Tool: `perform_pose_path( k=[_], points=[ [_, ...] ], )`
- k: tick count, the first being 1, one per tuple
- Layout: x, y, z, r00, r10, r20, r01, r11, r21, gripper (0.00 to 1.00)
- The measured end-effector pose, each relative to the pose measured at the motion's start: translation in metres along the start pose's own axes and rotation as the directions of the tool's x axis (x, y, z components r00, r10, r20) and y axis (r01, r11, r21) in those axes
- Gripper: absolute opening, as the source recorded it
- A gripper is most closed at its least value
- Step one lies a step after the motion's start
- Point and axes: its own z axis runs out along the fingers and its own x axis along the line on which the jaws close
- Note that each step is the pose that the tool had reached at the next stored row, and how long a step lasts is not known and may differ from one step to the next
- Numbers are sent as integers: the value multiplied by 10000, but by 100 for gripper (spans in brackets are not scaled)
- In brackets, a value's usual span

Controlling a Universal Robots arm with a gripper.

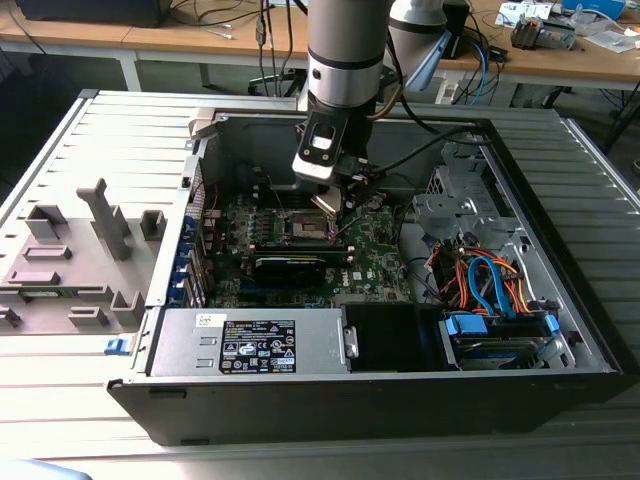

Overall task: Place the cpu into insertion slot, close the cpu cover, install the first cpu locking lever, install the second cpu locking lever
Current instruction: 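Place the cpu into insertion slot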

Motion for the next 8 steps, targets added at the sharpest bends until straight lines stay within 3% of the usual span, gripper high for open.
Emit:
perform_pose_path(
  k=[8],
  points=[
    [0, 0, 0, 9999, 117, 9, -117, 9999, -2, 55]
  ],
)
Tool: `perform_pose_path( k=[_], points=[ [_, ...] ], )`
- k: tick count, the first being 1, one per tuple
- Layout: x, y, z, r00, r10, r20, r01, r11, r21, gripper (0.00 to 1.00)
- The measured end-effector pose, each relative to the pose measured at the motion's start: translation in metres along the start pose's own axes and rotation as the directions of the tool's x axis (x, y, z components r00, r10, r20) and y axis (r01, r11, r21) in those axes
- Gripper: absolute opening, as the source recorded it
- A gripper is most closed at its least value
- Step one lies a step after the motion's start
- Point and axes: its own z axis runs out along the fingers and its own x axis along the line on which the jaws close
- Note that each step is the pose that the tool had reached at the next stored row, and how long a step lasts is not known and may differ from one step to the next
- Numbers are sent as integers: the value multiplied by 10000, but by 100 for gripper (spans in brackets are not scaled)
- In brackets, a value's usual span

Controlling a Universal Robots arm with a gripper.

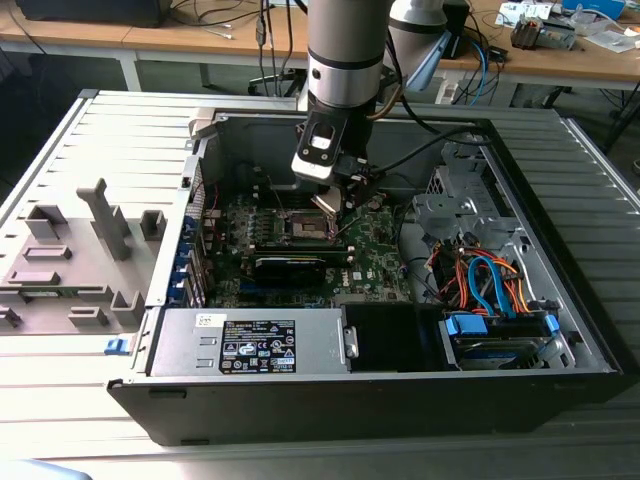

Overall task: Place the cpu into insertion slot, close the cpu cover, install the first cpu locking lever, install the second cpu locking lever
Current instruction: 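Place the cpu into insertion slot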

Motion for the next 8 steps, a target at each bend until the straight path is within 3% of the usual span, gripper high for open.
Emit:
perform_pose_path(
  k=[8],
  points=[
    [0, 0, 0, 9999, 126, 10, -126, 9999, -2, 55]
  ],
)
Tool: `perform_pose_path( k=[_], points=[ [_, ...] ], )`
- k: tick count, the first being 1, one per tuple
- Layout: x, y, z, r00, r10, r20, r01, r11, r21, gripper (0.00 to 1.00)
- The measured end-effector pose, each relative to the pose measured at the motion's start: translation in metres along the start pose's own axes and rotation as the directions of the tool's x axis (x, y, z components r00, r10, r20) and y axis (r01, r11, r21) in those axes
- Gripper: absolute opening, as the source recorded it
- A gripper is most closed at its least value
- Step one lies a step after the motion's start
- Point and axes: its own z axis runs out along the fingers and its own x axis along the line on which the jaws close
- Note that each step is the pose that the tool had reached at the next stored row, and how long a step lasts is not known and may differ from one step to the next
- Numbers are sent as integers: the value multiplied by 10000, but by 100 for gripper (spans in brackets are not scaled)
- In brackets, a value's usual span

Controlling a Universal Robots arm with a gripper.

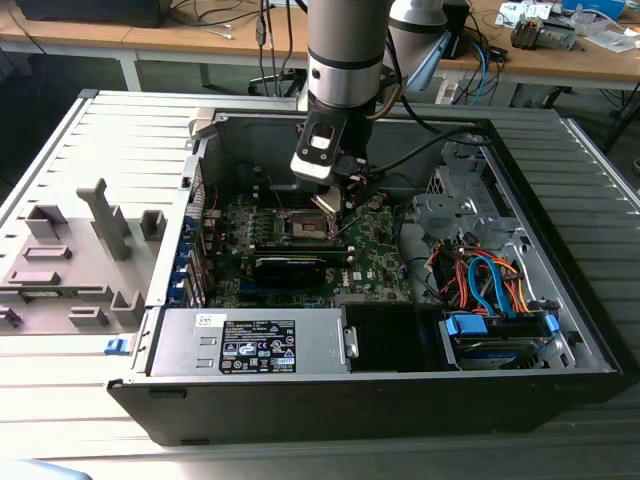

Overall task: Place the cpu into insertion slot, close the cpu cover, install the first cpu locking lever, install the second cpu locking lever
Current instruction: 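Place the cpu into insertion slot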

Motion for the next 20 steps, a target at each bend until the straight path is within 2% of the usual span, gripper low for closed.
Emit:
perform_pose_path(
  k=[20],
  points=[
    [0, 0, 0, 9994, 353, 27, -353, 9994, -8, 55]
  ],
)
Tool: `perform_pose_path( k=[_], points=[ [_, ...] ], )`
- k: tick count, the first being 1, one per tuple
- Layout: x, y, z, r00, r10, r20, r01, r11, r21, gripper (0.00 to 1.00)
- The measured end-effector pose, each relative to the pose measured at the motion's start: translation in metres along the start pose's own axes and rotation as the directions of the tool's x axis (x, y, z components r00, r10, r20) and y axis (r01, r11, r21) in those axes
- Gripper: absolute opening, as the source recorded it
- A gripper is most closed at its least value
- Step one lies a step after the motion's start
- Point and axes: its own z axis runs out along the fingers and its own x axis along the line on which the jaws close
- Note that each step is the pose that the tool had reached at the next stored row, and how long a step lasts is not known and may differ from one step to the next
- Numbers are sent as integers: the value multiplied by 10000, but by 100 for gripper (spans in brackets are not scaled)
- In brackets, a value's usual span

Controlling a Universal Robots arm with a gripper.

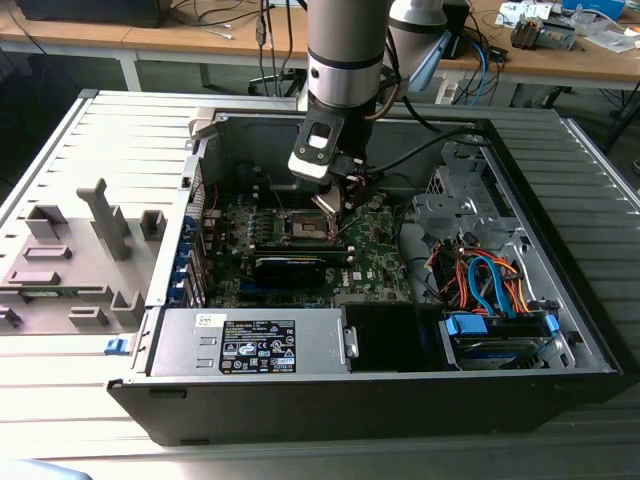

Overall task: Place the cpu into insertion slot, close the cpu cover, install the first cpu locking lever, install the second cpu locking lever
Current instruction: 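Place the cpu into insertion slot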

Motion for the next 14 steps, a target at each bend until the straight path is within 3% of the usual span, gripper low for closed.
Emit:
perform_pose_path(
  k=[14],
  points=[
    [0, 0, 0, 9996, 272, 22, -272, 9996, -6, 55]
  ],
)
